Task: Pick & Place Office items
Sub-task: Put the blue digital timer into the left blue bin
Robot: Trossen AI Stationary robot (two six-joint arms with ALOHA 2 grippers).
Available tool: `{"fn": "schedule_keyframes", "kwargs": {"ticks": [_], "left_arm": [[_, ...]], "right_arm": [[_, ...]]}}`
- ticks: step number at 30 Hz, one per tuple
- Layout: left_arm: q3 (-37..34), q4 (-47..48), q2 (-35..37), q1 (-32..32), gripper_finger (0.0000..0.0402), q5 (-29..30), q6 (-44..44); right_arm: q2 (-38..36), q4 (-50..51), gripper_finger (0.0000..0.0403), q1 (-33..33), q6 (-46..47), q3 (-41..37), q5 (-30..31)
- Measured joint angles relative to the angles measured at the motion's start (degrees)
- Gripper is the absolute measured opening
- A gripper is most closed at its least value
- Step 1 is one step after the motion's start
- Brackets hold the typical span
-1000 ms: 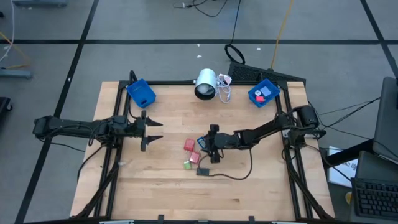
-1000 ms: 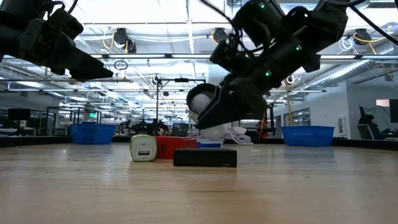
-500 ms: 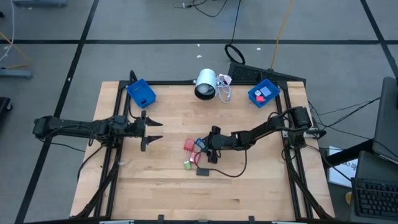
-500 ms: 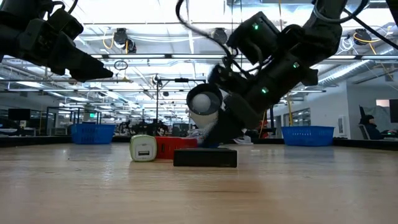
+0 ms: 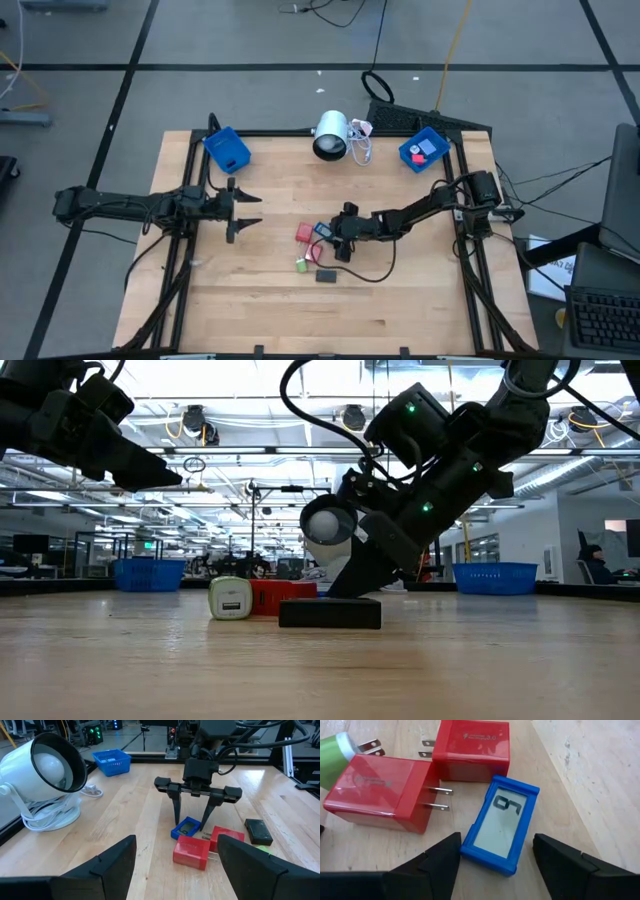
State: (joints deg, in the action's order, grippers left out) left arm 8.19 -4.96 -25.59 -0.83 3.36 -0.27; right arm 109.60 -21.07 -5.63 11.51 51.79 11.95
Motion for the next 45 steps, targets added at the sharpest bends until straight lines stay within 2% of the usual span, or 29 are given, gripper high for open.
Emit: {"fn": "schedule_keyframes", "kwargs": {"ticks": [10,17,29,37,41,45], "left_arm": [[0.0,0.01,0.0,0.01,0.026,0.0,0.0],[0.0,-0.07,0.01,-0.01,0.0258,0.0,-0.88],[0.02,-2.63,0.01,0.01,0.028,0.0,-0.04],[0.02,-3.26,-0.01,-0.01,0.0275,0.0,-0.3],[-1.07,-12.92,-0.89,0.0,0.0269,-1.07,-2.54],[-2.42,-24.35,-4.33,0.67,0.0263,-6.83,-7.58]], "right_arm": [[0.01,-0.12,0.0159,0.06,-1.33,0.0,0.02],[-2.04,1.69,0.0161,0.81,-2.84,-0.09,0.22],[-16.36,12.84,0.0159,1.26,-5.89,-0.2,0.3],[-27.13,9.23,0.0154,3.26,-6.45,-8.37,0.32],[-31.88,1.43,0.016,3.41,-5.69,-14.69,0.02],[-35.39,-4.76,0.0162,3.41,-5.54,-19.47,-0.11]]}}
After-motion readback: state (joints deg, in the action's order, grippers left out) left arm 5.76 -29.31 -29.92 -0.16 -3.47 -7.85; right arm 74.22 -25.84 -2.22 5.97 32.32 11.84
